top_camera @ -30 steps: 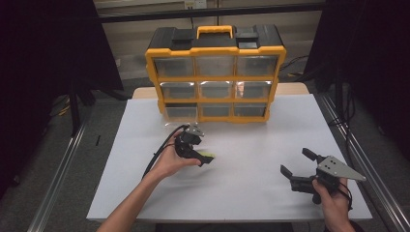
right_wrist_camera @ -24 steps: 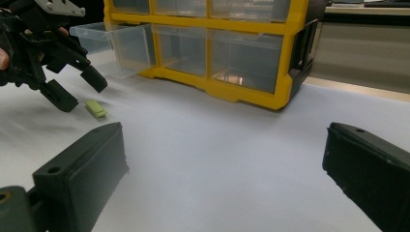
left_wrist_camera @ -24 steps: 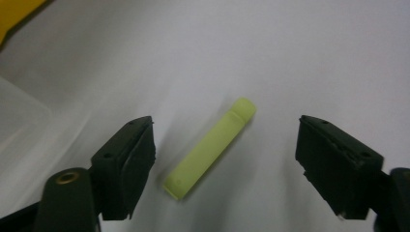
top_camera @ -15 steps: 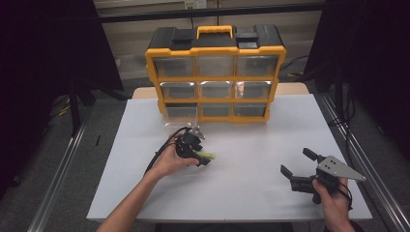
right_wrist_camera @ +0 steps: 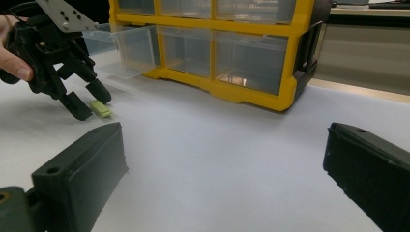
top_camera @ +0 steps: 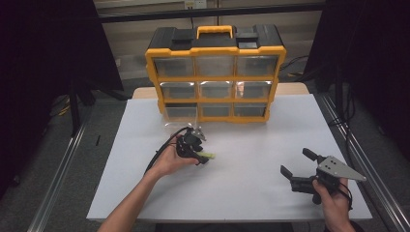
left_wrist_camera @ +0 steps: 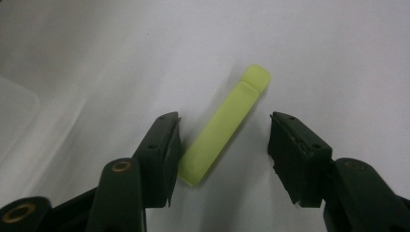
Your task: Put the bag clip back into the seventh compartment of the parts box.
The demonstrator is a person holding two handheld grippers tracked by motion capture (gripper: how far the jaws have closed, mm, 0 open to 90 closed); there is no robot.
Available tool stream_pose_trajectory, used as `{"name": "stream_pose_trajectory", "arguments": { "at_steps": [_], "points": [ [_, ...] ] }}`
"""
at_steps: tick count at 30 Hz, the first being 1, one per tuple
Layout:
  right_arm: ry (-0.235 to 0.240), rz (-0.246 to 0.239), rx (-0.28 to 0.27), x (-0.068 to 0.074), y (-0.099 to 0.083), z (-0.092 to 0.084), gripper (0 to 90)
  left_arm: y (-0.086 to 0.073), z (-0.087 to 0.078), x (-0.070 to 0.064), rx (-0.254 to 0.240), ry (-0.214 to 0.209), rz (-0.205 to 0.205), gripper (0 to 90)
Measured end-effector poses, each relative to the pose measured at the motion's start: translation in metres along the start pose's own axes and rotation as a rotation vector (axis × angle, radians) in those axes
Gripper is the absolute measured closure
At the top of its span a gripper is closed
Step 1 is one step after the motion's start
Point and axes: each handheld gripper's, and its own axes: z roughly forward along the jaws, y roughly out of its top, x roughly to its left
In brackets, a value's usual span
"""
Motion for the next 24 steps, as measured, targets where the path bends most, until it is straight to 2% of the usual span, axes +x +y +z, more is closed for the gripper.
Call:
{"name": "stream_pose_trajectory", "arguments": {
  "at_steps": [2,4,9,11,13,18,20,24],
  "points": [
    [0.002,0.001,0.003,0.0001,0.0,0.0,1.0,0.0006,-0.0002,0.0002,0.001,-0.004,0.009,48.1],
    [-0.002,-0.002,0.0,0.0001,0.0,0.0001,0.9,0.0004,-0.0008,-0.0004,0.004,-0.007,0.002,51.2],
    [0.005,-0.001,0.006,0.0006,-0.0002,0.0004,0.9,0.0007,-0.0018,0.0009,0.01,-0.013,0.005,62.3],
    [0.009,-0.001,0.009,0.001,-0.0001,0.0005,0.9,0.0007,-0.002,0.001,0.01,-0.008,0.006,63.6],
    [0.009,-0.004,0.008,0.001,-0.0001,0.0005,0.9,0.0001,-0.0019,0.0007,0.004,-0.01,-0.016,67.6],
    [0.009,-0.003,0.009,0.0009,-0.0001,0.0003,0.9,0.0006,-0.0023,0.0003,0.011,-0.003,-0.012,74.2],
    [0.009,-0.004,0.008,0.0008,-0.0002,0.0007,0.9,0.0013,-0.0026,0.0002,0.02,-0.002,0.002,78.2],
    [0.01,-0.005,0.009,0.0008,-0.0003,0.0008,0.9,0.0013,-0.0026,0.0002,0.017,-0.001,0.002,78.4]
  ]
}}
